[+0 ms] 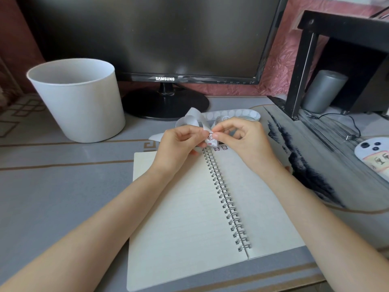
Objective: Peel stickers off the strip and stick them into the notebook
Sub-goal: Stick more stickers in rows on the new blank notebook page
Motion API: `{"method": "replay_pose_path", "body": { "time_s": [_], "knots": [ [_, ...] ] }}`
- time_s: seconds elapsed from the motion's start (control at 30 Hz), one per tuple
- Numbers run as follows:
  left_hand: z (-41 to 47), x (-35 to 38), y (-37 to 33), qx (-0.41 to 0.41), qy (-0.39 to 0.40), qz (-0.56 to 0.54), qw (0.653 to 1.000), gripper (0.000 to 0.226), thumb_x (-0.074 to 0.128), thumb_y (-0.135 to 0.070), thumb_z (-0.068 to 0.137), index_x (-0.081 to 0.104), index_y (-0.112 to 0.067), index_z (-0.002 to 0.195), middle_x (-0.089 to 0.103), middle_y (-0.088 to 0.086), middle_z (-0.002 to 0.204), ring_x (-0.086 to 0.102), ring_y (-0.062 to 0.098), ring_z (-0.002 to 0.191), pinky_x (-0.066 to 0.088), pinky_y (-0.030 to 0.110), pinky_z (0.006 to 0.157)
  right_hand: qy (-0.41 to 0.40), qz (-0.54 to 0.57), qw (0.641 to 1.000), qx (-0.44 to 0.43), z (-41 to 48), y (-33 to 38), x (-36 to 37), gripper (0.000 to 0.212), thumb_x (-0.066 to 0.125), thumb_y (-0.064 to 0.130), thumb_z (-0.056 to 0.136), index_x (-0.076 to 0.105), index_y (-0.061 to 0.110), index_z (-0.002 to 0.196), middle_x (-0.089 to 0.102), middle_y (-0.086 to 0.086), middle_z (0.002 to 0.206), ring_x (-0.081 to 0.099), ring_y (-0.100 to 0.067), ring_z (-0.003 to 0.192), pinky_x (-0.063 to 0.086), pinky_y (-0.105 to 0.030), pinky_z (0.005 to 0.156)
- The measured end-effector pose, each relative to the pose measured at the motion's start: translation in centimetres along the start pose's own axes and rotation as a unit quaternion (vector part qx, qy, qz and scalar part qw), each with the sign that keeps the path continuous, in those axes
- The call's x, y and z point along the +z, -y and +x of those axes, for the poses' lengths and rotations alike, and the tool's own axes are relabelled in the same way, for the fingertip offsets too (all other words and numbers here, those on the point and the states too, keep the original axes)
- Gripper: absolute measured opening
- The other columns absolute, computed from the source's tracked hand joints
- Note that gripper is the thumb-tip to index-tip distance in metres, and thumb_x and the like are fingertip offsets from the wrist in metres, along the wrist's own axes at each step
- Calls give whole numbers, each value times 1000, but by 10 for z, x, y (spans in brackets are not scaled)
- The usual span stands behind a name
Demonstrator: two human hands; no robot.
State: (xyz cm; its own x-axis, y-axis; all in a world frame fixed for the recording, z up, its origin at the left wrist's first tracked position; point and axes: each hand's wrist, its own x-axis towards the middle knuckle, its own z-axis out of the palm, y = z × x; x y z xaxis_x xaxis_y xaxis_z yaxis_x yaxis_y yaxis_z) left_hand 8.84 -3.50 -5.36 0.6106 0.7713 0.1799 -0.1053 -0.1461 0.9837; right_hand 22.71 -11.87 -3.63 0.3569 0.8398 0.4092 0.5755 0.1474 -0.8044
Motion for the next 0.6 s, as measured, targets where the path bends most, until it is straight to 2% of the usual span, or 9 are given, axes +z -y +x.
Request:
{"method": "replay_pose_path", "body": {
  "time_s": [0.33, 0.6],
  "knots": [
    [-2, -1, -1, -2, 2, 4, 1000, 9, 64, -16, 88, 72, -15, 83, 69, -7, 66, 61, -1, 66, 45, 11, 58, 1, -21, 1000, -1, -4, 10, 0, 9, 74, 5, 78, 70, 3, 86, 57, 12, 67, 49, 5, 48, 33, -7, 47],
    [-2, 1, -4, -11, -3, 12, 1000, 14, 63, -18, 90, 72, -17, 80, 67, -9, 61, 60, -2, 62, 43, 10, 54, -8, -53, 999, 1, -3, 8, 2, 8, 74, 7, 78, 69, 3, 83, 56, 12, 70, 48, 4, 49, 34, -7, 53]
  ]
}}
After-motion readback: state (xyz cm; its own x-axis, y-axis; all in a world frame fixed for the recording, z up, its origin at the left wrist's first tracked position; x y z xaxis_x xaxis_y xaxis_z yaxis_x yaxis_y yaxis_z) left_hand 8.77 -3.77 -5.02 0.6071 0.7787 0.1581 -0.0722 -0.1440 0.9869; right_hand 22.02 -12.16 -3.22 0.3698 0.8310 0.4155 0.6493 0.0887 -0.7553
